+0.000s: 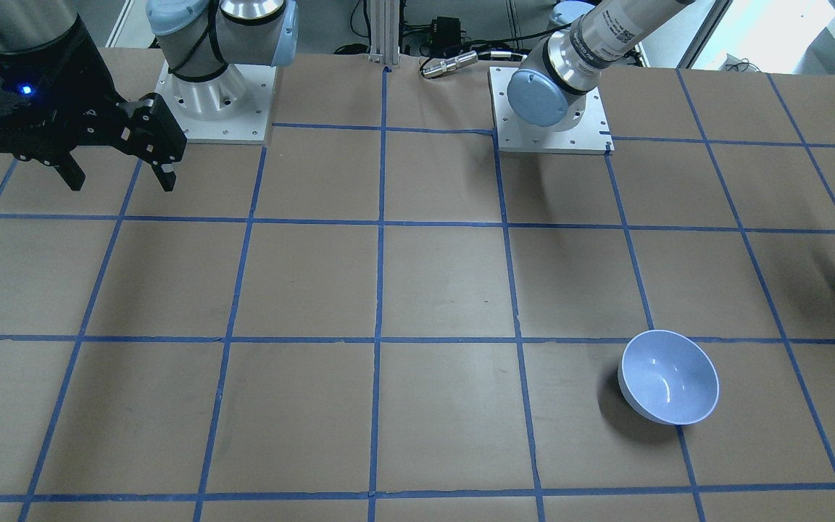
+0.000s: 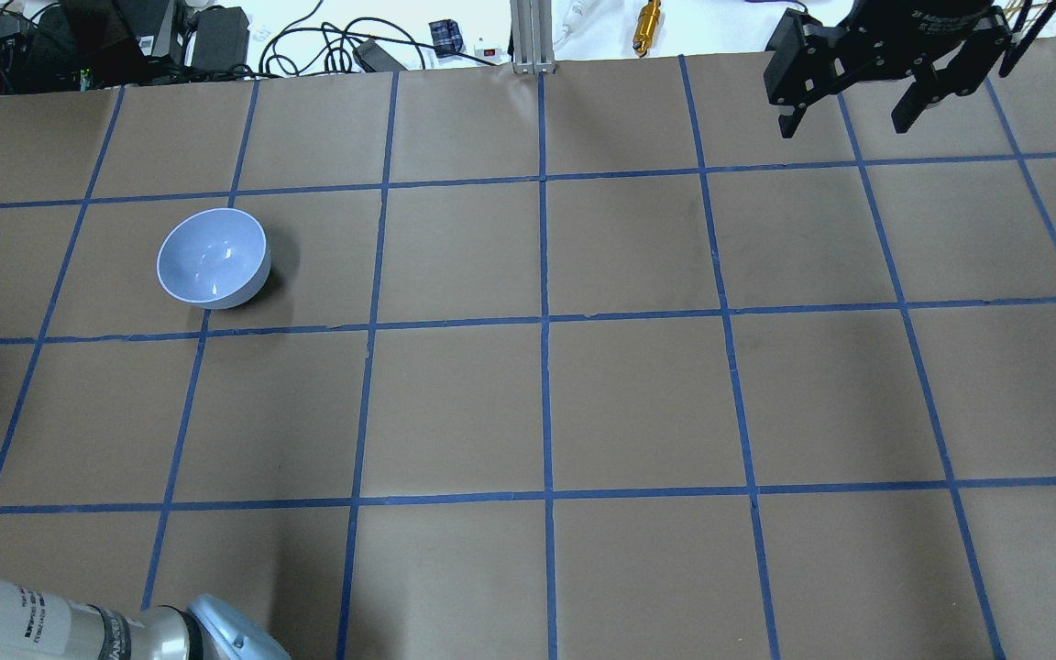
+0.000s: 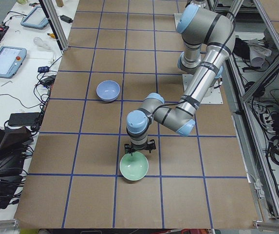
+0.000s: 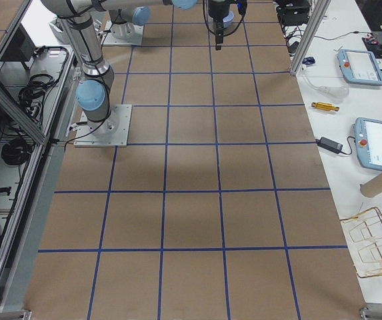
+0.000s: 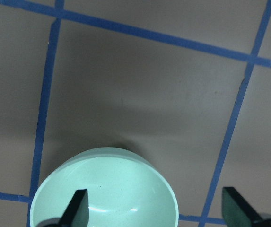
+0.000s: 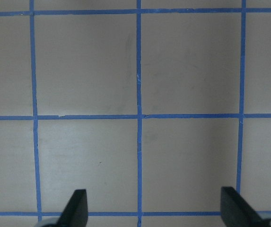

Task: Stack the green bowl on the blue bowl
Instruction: 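Reach the left gripper down and grasp the pale green bowl rim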

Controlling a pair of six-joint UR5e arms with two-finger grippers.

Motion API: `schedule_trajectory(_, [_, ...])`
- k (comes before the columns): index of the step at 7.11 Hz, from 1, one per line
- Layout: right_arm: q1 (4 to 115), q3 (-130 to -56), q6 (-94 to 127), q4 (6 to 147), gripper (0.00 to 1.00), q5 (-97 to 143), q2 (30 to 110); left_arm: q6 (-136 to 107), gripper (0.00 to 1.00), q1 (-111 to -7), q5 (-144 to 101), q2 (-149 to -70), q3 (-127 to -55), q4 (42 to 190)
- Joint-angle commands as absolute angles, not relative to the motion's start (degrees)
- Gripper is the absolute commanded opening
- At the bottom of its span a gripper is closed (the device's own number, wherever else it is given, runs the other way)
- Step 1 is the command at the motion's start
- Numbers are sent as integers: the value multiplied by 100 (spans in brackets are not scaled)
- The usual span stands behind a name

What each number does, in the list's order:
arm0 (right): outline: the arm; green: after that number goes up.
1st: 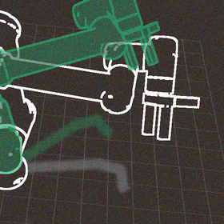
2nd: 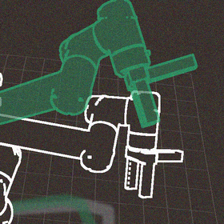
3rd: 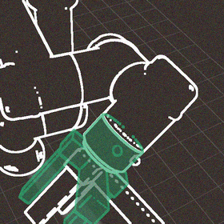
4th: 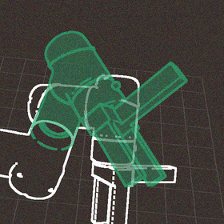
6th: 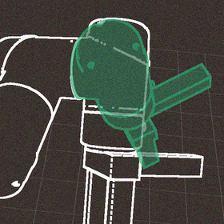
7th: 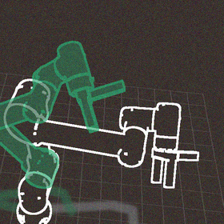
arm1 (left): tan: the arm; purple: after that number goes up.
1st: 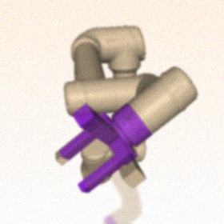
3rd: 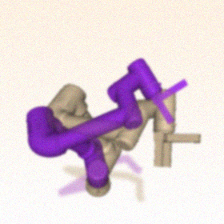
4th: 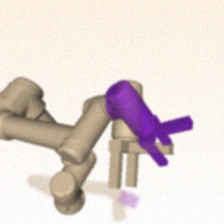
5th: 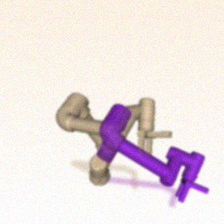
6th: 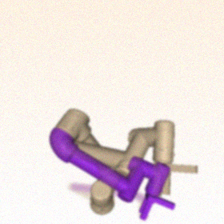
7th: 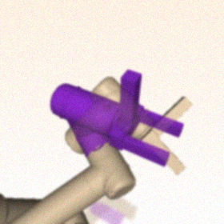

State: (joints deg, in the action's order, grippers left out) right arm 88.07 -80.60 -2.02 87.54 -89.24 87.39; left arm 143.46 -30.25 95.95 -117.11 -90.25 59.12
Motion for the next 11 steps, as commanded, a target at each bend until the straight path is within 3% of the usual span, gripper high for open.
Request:
schedule_trajectory(1, [8807,-8060,-202,8754,100,-8921,8736,15289,98,-2734,9020,-12057,-8992,5494])
schedule_trajectory(4, [8807,-8060,-202,8754,100,-8921,8745,15442,92,-2646,8895,-12339,-8886,5458])
schedule_trajectory(5, [8807,-8060,-202,8754,100,-8921,8736,15451,64,-2646,8895,-12392,-8877,5458])
schedule_trajectory(6, [8807,-8060,-193,8754,100,-8921,8736,15442,18,-2637,8895,-12393,-8860,5449])
schedule_trajectory(7, [8807,-8060,-193,8754,100,-8921,8745,15434,0,-2645,8895,-12410,-8868,5301])
schedule_trajectory(11, [8807,-8060,-193,8754,100,-8921,8736,15399,0,-2637,8991,-12183,-8851,5352])
